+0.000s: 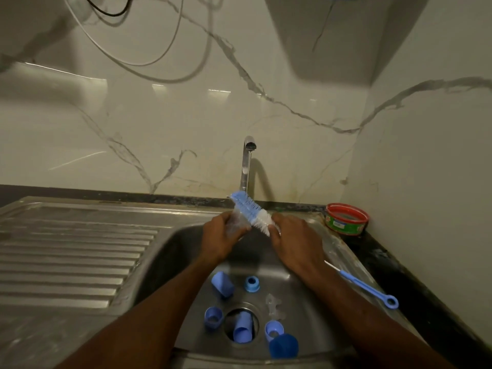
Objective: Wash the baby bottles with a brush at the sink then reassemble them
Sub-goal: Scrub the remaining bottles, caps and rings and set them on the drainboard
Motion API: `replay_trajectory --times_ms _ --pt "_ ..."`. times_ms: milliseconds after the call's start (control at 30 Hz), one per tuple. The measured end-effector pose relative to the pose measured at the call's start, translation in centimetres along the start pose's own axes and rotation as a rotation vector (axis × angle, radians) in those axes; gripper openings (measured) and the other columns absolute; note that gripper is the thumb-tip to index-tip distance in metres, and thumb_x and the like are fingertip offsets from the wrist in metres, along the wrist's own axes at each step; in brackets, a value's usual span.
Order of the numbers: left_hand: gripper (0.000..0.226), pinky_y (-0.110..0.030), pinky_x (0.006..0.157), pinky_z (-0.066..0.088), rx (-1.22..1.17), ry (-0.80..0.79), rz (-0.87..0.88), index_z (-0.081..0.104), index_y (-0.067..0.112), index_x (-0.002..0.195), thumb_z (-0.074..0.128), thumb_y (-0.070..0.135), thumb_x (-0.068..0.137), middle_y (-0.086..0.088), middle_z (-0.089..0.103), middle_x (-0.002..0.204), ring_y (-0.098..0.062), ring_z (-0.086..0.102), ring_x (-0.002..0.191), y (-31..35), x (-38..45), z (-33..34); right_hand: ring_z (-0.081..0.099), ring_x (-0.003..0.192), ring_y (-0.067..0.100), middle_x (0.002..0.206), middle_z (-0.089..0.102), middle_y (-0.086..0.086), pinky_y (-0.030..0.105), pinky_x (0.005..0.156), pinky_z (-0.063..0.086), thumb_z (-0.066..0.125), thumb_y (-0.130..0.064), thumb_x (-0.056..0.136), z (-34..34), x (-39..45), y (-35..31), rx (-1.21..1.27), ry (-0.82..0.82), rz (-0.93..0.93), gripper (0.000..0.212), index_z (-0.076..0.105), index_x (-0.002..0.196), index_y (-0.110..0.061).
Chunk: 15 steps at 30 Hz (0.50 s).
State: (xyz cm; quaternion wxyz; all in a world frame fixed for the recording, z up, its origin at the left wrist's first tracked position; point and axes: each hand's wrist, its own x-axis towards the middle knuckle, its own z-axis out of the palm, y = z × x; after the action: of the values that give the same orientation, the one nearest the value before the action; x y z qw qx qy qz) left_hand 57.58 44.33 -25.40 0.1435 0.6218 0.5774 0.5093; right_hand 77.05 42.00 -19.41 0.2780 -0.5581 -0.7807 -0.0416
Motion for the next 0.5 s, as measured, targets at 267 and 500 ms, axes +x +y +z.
replay_trajectory --times_ms 267,500 --pt "0.046 -0.011 0.088 0.045 0.071 -0.114 0.074 0.06 0.014 0.129 0.075 0.035 0.09 0.003 0.064 0.125 -0.006 0.058 0.108 1.6 -0.5 1.0 0.064 0.1 0.017 0.117 0.067 -0.001 0.034 0.087 0.052 0.053 -0.038 0.103 -0.3 0.3 1.4 -0.024 -0.003 0.072 0.027 0.059 0.127 -0.029" --pt "0.034 -0.017 0.092 0.052 -0.017 -0.09 0.028 0.062 0.022 0.118 0.072 0.04 0.092 0.013 0.066 0.11 0.005 0.062 0.095 0.6 -0.2 -0.3 0.065 0.099 0.022 0.114 0.068 0.0 0.045 0.084 0.057 0.048 -0.041 0.102 0.6 0.2 -0.1 -0.017 0.019 -0.034 0.026 0.057 0.124 -0.031"
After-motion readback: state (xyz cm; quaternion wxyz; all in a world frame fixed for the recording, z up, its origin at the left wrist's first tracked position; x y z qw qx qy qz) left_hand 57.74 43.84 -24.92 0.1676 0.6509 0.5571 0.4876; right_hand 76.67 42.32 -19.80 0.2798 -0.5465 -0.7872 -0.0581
